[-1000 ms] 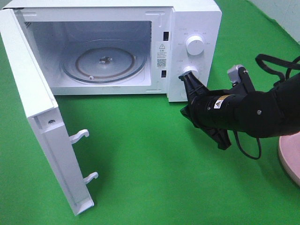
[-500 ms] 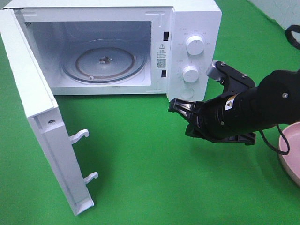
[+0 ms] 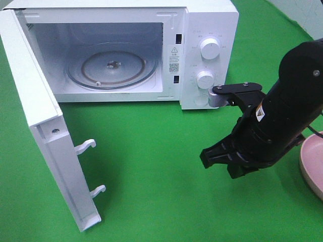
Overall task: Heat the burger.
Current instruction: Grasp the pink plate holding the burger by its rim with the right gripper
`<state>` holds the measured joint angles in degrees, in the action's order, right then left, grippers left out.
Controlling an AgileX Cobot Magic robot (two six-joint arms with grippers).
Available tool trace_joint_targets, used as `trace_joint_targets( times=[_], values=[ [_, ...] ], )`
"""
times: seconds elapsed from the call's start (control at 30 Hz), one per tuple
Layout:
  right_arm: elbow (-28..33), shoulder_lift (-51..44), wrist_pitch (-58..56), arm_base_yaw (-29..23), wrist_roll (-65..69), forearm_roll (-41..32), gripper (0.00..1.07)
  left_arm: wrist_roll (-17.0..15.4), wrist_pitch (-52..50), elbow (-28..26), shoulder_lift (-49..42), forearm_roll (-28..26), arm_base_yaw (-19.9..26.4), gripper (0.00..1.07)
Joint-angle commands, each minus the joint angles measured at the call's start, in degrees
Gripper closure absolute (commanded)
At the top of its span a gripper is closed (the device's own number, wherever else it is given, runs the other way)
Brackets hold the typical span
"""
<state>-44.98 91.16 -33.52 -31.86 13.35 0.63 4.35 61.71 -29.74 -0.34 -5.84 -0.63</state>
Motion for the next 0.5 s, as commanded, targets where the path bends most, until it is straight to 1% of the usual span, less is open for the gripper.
trace_joint_targets(
  times=[0.03, 0.07, 0.1, 0.13, 0.17, 0.2, 0.23, 0.27, 0.3, 0.33, 0.37, 0.4, 0.43, 0.47, 0.5],
  values=[
    [-1.1, -0.5, -4.7, 0.4, -0.8, 3.4, 0.97, -0.3, -0.5, 0.2, -0.9, -0.2, -0.1, 0.17],
    [-1.7, -0.5, -7.2, 1.1, -0.8, 4.9, 0.95, -0.3, -0.5, 0.2, -0.9, -0.2, -0.1, 0.17],
    [-1.7, -0.5, -7.2, 1.1, -0.8, 4.9, 0.95, -0.3, -0.5, 0.2, -0.9, -0.2, -0.1, 0.17],
    [-2.0, -0.5, -8.5, 1.9, -0.9, 6.0, 0.91, -0.3, -0.5, 0.2, -0.9, -0.2, -0.1, 0.17],
    [-2.0, -0.5, -8.5, 1.9, -0.9, 6.0, 0.91, -0.3, -0.5, 0.2, -0.9, -0.2, -0.1, 0.17],
    [-2.0, -0.9, -9.6, 3.2, -1.1, 7.0, 0.84, -0.3, -0.5, 0.2, -0.9, -0.2, -0.1, 0.17],
    [-2.0, -0.9, -9.6, 3.2, -1.1, 7.0, 0.84, -0.3, -0.5, 0.2, -0.9, -0.2, -0.1, 0.17],
    [-2.0, -1.7, -10.4, 4.3, -1.5, 8.1, 0.75, -0.3, -0.5, 0.2, -0.9, -0.2, -0.1, 0.17],
    [-2.0, -1.7, -10.4, 4.3, -1.5, 8.1, 0.75, -0.3, -0.5, 0.2, -0.9, -0.2, -0.1, 0.17],
    [-2.0, -3.3, -10.8, 5.5, -2.2, 10.1, 0.6, -0.3, -0.5, 0.2, -0.9, -0.2, -0.1, 0.17],
    [-2.0, -3.3, -10.8, 5.5, -2.2, 10.1, 0.6, -0.3, -0.5, 0.2, -0.9, -0.2, -0.1, 0.17],
    [-2.0, -5.6, -10.8, 6.7, -3.0, 12.0, 0.44, -0.3, -0.5, 0.2, -0.9, -0.2, -0.1, 0.17],
    [-2.0, -5.6, -10.8, 6.7, -3.0, 12.0, 0.44, -0.3, -0.5, 0.2, -0.9, -0.2, -0.1, 0.17],
    [-2.0, -7.7, -10.8, 7.7, -3.3, 13.6, 0.3, -0.3, -0.5, 0.2, -0.9, -0.2, -0.1, 0.17],
    [-2.0, -7.7, -10.8, 7.7, -3.3, 13.6, 0.3, -0.3, -0.5, 0.2, -0.9, -0.2, -0.1, 0.17]
  ],
)
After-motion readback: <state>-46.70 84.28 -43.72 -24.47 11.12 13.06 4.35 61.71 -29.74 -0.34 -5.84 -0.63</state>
